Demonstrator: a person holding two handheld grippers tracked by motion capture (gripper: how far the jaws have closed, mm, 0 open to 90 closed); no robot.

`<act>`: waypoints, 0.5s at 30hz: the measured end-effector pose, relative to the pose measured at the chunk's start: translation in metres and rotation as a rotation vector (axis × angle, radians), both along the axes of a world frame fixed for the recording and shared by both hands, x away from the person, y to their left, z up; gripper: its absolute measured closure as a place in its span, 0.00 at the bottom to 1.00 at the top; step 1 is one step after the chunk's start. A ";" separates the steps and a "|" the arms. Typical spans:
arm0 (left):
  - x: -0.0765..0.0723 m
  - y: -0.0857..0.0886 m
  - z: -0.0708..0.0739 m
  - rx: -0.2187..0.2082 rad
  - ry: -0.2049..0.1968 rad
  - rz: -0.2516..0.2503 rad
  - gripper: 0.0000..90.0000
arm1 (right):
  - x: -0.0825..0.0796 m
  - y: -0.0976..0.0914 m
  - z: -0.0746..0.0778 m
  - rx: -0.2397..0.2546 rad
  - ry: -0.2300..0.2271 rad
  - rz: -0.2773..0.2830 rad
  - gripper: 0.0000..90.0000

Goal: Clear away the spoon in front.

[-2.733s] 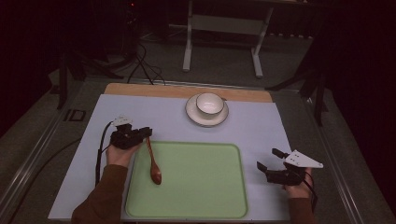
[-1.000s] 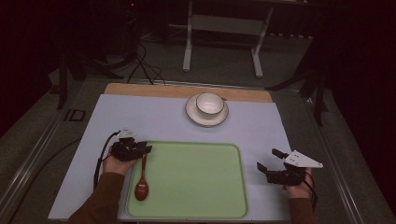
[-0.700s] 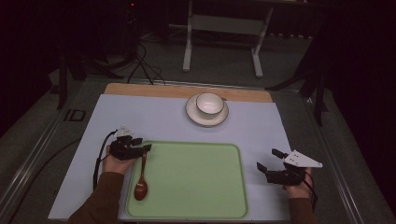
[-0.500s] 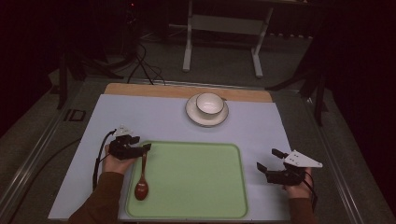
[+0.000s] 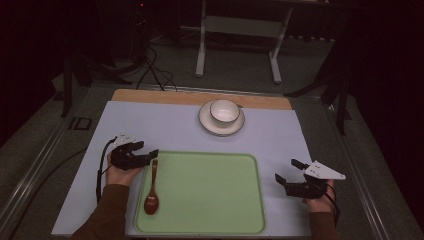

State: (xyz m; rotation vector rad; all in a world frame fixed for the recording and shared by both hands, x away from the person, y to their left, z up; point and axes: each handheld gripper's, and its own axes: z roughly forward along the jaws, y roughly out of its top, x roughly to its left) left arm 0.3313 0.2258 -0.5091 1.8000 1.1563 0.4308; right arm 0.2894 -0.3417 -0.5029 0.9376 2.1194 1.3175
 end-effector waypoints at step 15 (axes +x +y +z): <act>-0.026 0.007 0.026 0.015 -0.167 0.008 0.30 | -0.001 -0.002 0.002 0.008 -0.016 -0.009 0.15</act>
